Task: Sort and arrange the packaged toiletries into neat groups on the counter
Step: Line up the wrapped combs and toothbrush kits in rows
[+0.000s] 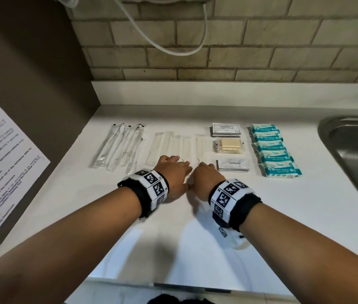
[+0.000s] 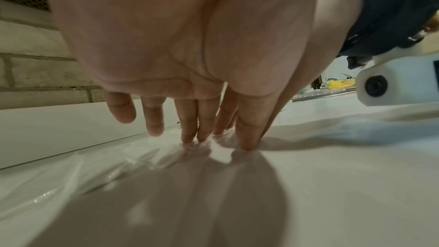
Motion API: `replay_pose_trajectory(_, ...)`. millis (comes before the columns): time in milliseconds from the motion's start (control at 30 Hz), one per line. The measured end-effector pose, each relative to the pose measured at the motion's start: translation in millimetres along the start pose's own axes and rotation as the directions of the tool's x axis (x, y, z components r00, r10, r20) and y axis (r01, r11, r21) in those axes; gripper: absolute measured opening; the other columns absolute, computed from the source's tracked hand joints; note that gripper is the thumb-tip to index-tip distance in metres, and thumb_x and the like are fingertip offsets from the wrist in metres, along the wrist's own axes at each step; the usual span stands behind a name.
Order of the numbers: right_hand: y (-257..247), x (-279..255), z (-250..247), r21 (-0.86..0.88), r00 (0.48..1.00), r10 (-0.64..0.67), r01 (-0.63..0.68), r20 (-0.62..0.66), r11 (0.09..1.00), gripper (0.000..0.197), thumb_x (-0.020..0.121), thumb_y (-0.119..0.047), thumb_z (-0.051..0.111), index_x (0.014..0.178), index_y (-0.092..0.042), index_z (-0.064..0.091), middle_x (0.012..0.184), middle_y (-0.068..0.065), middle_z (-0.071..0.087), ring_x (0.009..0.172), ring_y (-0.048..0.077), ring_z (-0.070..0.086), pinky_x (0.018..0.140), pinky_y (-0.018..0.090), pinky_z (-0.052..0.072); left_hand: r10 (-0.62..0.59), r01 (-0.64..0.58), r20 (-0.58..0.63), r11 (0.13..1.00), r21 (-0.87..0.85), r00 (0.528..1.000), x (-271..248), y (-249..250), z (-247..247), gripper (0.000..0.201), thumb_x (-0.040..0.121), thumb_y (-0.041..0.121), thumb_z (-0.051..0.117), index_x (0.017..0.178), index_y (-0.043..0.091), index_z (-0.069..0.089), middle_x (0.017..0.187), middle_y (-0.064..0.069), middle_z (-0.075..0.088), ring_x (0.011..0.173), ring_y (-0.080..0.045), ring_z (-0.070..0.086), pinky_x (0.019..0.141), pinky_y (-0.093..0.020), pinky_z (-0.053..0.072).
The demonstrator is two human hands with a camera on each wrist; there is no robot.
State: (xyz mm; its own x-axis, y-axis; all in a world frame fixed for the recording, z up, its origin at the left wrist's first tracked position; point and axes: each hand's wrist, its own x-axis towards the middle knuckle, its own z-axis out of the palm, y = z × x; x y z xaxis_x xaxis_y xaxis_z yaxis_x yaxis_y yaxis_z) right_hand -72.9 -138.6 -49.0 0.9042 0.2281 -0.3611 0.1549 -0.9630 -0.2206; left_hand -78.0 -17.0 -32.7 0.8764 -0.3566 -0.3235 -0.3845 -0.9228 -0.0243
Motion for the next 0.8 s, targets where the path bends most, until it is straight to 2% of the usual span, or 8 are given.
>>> replay_pose_trajectory(167,1,0,-2,0.042,0.997,0.07,-0.069,-0.028,0.997,0.039,0.092,-0.029,0.054,0.124,-0.007,0.058,0.126,0.012,0.048,0.125,0.03,0.043,0.101,0.041,0.044,0.016,-0.016,-0.007,0.999,-0.027,1.0,-3,-2,0,0.059,0.095,0.049,0.039,0.148,0.024,0.031,0.16,0.004,0.022,0.148,-0.025,0.013,0.116,-0.045,0.012)
replay_pose_trajectory(367,1,8,5,0.114,0.985,0.169,-0.166,-0.021,0.98,0.045,0.091,-0.023,0.052,0.13,-0.002,0.047,0.131,0.013,0.047,0.124,0.029,0.047,0.101,0.04,0.044,0.047,-0.049,-0.033,0.998,-0.048,0.998,-4,-4,3,0.059,0.096,0.047,0.039,0.149,0.021,0.031,0.16,0.002,0.022,0.148,-0.024,0.016,0.115,-0.043,0.014)
replay_pose_trajectory(567,3,12,7,0.1,0.985,0.17,-0.168,-0.009,0.981,0.04,0.087,-0.021,0.05,0.123,-0.005,0.058,0.126,0.011,0.048,0.122,0.03,0.047,0.1,0.041,0.045,0.074,-0.075,-0.024,0.996,-0.04,0.997,0,-8,4,0.06,0.095,0.046,0.042,0.149,0.022,0.03,0.16,0.004,0.021,0.147,-0.024,0.016,0.115,-0.043,0.015)
replay_pose_trajectory(800,3,12,6,0.11,0.988,0.157,-0.155,-0.006,0.982,0.04,0.082,-0.021,0.051,0.117,-0.007,0.063,0.121,0.009,0.05,0.12,0.031,0.048,0.098,0.041,0.047,0.1,-0.1,-0.004,0.993,-0.055,0.995,2,-11,2,0.061,0.095,0.047,0.042,0.149,0.022,0.029,0.161,0.004,0.018,0.148,-0.024,0.015,0.115,-0.044,0.016)
